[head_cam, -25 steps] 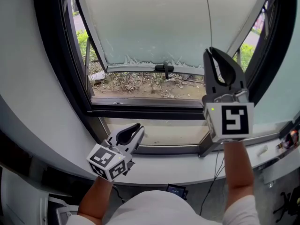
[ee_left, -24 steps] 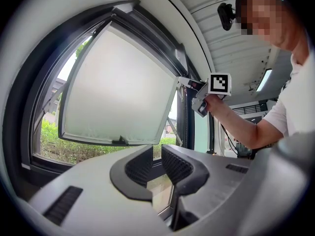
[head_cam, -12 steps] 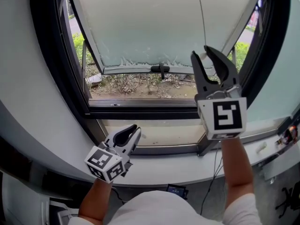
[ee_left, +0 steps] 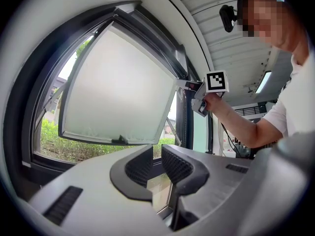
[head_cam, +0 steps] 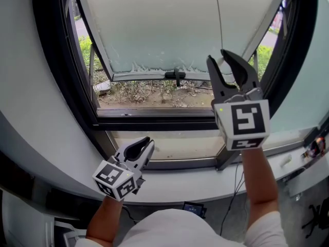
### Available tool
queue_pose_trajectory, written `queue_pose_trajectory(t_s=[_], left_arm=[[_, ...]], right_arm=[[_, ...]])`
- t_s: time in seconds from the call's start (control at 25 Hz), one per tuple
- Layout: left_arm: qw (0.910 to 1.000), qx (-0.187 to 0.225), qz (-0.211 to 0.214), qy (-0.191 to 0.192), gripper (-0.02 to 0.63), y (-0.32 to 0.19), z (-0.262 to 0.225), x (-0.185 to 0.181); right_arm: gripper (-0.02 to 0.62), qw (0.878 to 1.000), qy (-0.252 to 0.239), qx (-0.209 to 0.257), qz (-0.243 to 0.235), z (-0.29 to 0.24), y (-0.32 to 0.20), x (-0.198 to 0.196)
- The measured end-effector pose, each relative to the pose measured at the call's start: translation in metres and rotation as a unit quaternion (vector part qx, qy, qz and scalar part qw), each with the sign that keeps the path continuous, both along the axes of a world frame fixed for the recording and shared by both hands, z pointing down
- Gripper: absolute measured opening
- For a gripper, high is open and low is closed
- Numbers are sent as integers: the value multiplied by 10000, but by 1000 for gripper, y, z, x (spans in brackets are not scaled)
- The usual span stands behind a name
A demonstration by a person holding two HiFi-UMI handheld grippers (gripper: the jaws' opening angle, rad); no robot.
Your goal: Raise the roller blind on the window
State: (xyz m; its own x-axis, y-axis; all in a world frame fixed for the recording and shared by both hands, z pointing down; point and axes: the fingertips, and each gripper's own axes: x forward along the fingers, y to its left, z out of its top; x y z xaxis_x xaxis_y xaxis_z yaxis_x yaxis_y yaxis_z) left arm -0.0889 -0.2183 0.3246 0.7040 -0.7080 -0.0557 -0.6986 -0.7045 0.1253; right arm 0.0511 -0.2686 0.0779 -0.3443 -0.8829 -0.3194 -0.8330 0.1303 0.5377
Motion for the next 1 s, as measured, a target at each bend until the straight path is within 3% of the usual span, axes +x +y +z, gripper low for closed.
queue_pose_trajectory(t_s=[0.48, 1.0], left_arm=[[9999, -72, 78, 7, 69, 1, 5, 0], [9998, -142, 126, 7, 69, 3, 9, 1]], right_arm=[[137, 9973, -567, -459, -123, 4, -7, 10], [138, 9909, -773, -1068, -275, 42, -18, 13]])
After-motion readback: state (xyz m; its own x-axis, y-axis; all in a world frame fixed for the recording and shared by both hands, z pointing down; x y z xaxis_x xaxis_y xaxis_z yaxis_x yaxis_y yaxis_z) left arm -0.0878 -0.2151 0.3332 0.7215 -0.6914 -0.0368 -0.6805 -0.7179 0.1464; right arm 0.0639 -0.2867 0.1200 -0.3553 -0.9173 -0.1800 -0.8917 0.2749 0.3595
